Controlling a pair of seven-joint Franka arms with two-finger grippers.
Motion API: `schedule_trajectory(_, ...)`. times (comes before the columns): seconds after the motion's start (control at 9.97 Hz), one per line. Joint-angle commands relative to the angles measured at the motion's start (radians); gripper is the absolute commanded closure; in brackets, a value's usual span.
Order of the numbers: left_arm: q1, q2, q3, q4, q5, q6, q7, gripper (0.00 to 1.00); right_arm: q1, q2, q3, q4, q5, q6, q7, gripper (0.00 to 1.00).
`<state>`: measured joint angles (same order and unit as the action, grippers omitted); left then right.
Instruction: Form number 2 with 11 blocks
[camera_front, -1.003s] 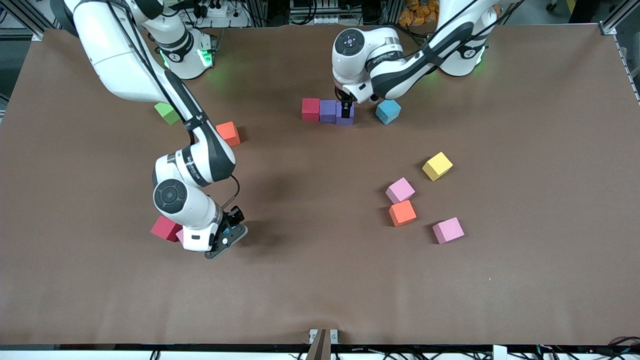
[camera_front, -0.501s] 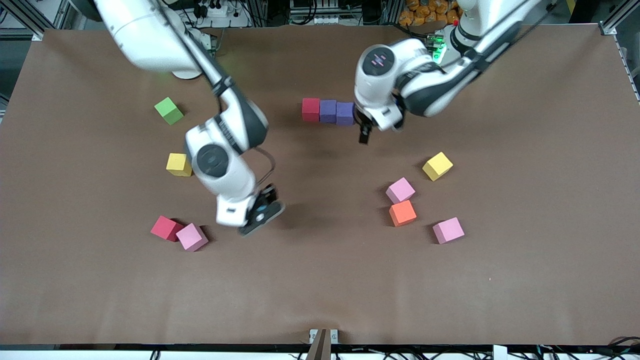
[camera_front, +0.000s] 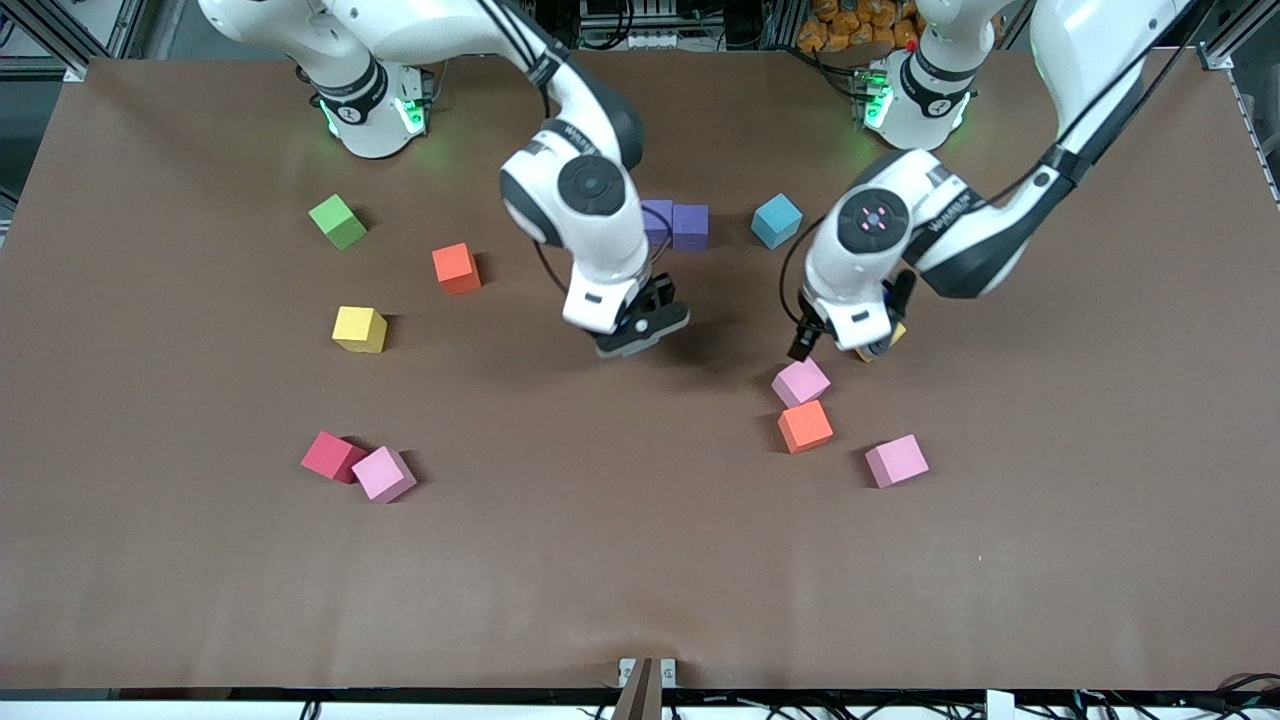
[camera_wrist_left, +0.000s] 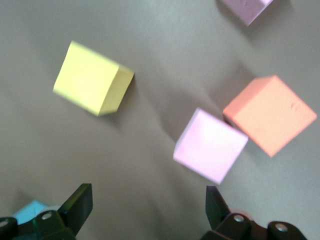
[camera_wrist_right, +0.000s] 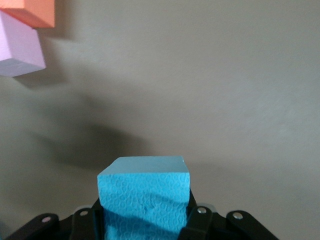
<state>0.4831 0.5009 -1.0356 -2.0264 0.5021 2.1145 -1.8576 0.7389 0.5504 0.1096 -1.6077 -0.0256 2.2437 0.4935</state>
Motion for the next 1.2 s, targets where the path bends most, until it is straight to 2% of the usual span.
schedule_trajectory(0.0, -0.021, 0.069, 0.066, 0.037, 0.050, 0.025, 0.176, 0.00, 0.082, -0.004, -0.010, -0.087, 0.004, 0.133, 0.182, 0.69)
schedule_trajectory(0.2, -0.024, 0.149, 0.104, 0.040, 0.207, 0.131, 0.184, 0.00, 0.109, 0.011, -0.010, -0.120, 0.025, 0.200, 0.328, 0.69)
schedule_trajectory(0.3, -0.027, 0.178, 0.104, 0.061, 0.242, 0.136, 0.184, 0.00, 0.109, 0.031, -0.005, -0.118, 0.044, 0.200, 0.371, 0.69)
schedule_trajectory(0.5, -0.046, 0.185, 0.104, 0.077, 0.228, 0.136, 0.172, 0.00, 0.111, 0.049, 0.008, -0.117, 0.038, 0.204, 0.524, 0.70)
schedule_trajectory(0.8, -0.058, 0.183, 0.103, 0.077, 0.214, 0.136, 0.161, 0.00, 0.137, 0.051, 0.038, -0.121, 0.021, 0.201, 0.598, 0.70)
schedule_trajectory(1.1, -0.078, 0.195, 0.103, 0.077, 0.208, 0.148, 0.164, 0.00, 0.191, 0.062, 0.036, -0.124, -0.053, 0.191, 0.680, 0.70)
